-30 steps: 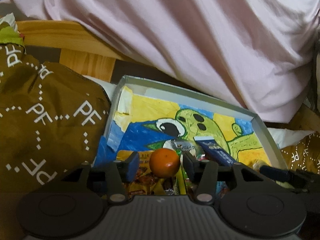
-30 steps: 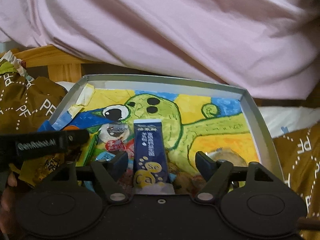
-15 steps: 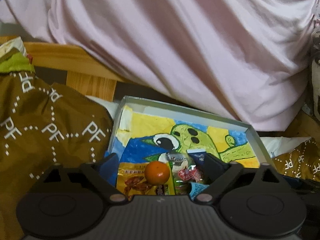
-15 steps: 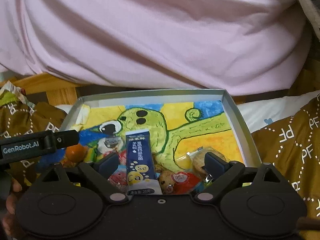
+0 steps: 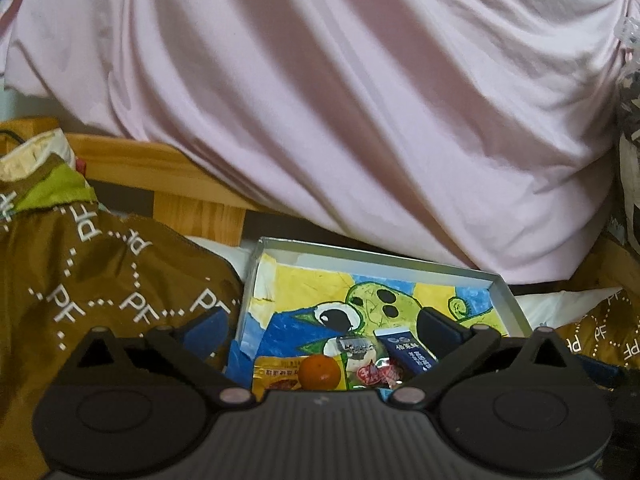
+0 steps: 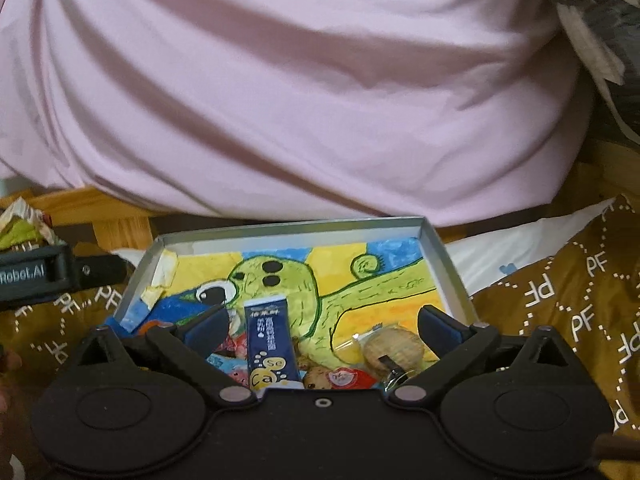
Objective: Organize snacks
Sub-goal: 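Open both tools to release the orange and milk stick, then raise them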
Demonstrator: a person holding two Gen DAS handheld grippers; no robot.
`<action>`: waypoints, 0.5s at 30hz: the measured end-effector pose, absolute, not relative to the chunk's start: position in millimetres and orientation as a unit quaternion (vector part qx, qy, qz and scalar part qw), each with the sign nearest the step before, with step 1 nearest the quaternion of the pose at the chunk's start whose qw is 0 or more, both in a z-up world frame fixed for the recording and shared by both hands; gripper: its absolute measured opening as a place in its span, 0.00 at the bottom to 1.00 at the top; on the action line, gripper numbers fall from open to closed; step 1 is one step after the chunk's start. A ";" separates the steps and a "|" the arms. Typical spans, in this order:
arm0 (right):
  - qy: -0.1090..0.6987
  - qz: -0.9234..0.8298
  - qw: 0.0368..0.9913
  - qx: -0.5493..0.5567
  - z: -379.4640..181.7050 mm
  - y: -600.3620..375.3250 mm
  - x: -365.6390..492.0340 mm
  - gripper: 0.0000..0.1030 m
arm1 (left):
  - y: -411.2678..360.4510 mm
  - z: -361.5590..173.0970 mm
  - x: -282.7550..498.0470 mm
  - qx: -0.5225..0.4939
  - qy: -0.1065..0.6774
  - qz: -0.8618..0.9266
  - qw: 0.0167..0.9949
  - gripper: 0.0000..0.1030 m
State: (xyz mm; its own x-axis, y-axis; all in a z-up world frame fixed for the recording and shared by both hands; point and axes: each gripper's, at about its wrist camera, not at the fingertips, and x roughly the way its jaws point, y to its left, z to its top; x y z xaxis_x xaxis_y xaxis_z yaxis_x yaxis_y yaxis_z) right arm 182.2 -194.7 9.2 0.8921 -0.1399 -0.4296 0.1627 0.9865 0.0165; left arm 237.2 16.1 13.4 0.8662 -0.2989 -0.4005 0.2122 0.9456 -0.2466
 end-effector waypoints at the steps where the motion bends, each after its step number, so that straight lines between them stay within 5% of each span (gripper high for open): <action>1: 0.216 -0.077 0.973 0.028 10.8 -195.6 180.5 0.99 | 16.3 15.1 235.0 -0.097 0.219 -0.132 0.962 1.00; 15: 0.180 -0.057 0.981 0.049 30.2 -204.9 151.1 0.99 | 26.4 35.3 193.9 -0.076 0.186 -0.107 0.974 1.00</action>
State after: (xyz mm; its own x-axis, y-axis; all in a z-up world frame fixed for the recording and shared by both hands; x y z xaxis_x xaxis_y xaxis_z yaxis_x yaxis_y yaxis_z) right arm 151.1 -204.9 30.2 0.9288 -0.0941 -0.3583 0.1295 0.9886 0.0762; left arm 193.9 26.4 35.3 0.9081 -0.2370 -0.3452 0.1805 0.9654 -0.1881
